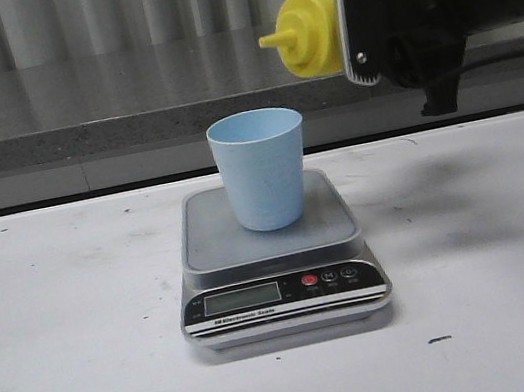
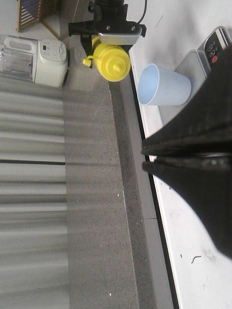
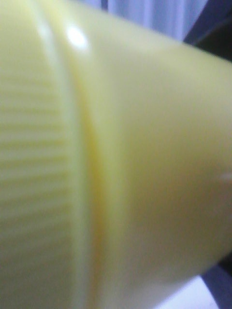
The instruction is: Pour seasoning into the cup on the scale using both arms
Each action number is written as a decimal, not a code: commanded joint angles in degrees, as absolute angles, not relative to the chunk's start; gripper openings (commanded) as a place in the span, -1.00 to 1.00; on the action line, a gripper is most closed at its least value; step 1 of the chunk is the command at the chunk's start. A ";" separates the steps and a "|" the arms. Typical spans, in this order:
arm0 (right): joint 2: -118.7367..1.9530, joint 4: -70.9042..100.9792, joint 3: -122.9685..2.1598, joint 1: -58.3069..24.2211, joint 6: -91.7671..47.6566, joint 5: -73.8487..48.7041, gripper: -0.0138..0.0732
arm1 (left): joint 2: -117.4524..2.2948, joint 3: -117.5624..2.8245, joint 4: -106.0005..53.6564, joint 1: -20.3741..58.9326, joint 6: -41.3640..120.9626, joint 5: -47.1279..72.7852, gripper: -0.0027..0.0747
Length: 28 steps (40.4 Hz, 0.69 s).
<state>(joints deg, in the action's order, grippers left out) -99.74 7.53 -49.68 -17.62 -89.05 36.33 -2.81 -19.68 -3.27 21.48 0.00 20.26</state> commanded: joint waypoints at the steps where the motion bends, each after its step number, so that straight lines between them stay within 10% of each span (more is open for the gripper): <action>1: -97.92 6.91 -51.91 -17.38 -94.38 47.27 -0.41 | -3.51 -21.21 -3.86 21.41 -0.66 15.29 -0.98; 28: -98.05 23.67 -51.91 -18.52 -62.13 57.33 -0.41 | -3.51 -21.21 -3.86 21.41 -0.66 15.29 -0.98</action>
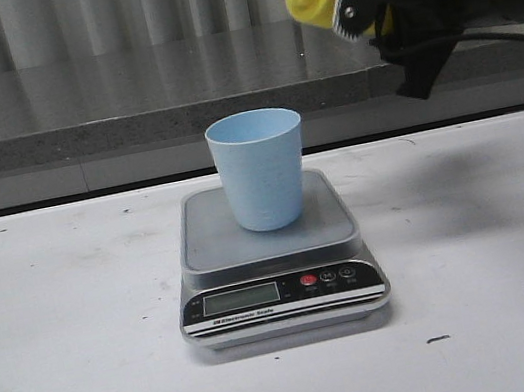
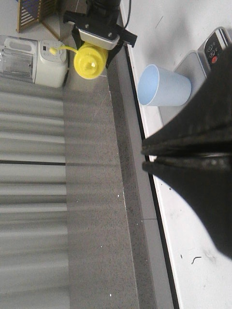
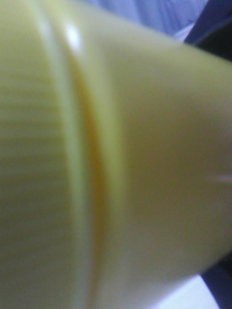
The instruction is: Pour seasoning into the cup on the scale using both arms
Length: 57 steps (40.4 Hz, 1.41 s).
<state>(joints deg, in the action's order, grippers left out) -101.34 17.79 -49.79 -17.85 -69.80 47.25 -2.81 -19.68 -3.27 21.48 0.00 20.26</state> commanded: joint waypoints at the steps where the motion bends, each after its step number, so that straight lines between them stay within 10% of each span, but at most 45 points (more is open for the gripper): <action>1: -98.05 26.05 -51.91 -18.74 -60.09 57.60 -0.41 | -3.51 -21.21 -3.86 21.41 -0.66 15.29 -0.98; 27: -88.30 46.34 -51.65 -20.87 -27.87 31.63 -0.41 | -3.51 -21.21 -3.86 21.41 -0.66 15.29 -0.98; 57: -88.09 34.42 -38.86 -20.87 -17.05 40.55 -0.41 | -3.51 -21.11 -3.86 21.41 -0.66 15.29 -0.98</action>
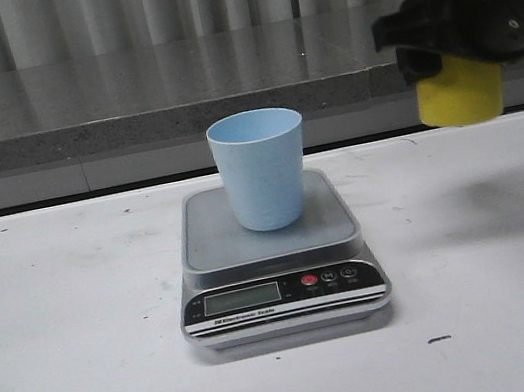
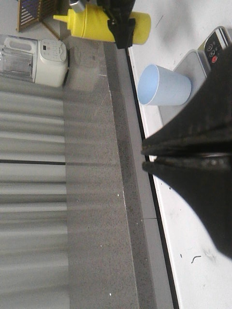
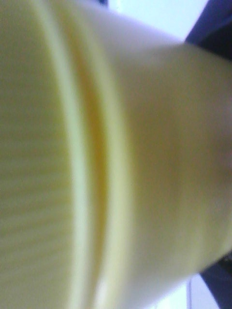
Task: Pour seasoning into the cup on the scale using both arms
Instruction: 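Turn the yellow bottle upright and lower it back onto the table, then open the right gripper to release the yellow bottle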
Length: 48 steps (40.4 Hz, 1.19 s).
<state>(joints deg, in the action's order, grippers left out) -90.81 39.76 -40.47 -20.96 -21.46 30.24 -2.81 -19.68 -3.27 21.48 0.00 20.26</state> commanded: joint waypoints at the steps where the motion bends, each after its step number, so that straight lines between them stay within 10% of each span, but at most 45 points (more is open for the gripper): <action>1: -88.30 32.22 -37.78 -20.87 -15.36 41.50 -0.41 | -3.51 -21.11 -3.86 21.41 -0.66 15.29 -0.98; 32: -100.46 18.19 -33.67 -20.87 -3.51 53.10 -0.39 | -3.51 -21.11 -3.86 21.41 -0.66 15.29 -0.98; 48: -100.93 17.95 -33.60 -20.87 -3.51 53.26 0.46 | -3.51 -21.11 -3.86 21.41 -0.66 15.29 -0.98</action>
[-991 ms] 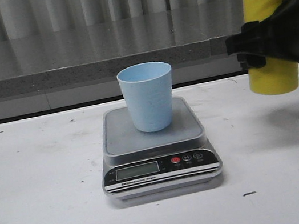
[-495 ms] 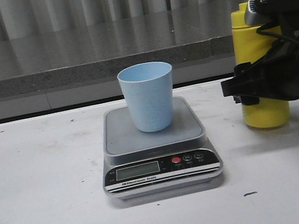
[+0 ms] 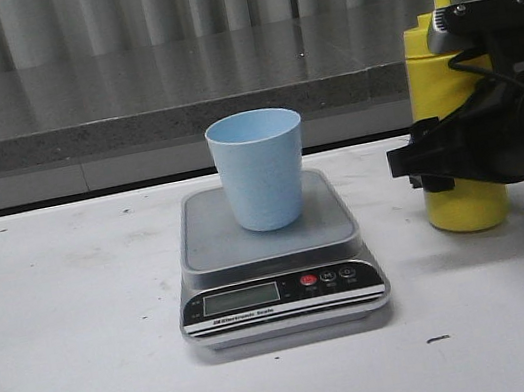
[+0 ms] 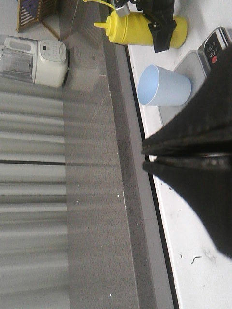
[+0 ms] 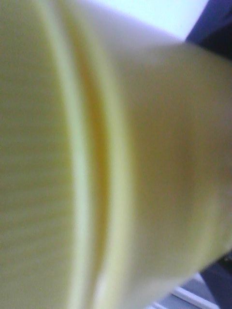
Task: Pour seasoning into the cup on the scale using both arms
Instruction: 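Open the right gripper to release the yellow bottle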
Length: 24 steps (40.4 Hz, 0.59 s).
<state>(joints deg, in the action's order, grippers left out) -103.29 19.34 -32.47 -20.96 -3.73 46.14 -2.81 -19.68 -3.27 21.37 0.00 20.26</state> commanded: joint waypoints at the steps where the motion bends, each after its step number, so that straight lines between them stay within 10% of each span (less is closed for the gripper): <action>1: -100.93 17.95 -33.60 -20.87 -3.51 53.26 0.50 | -3.51 -21.11 -3.86 21.41 -0.66 15.29 -0.98; 24: -100.81 17.95 -31.84 -20.99 -3.51 55.84 0.62 | -3.51 -21.11 -3.86 21.41 -0.66 15.29 -0.98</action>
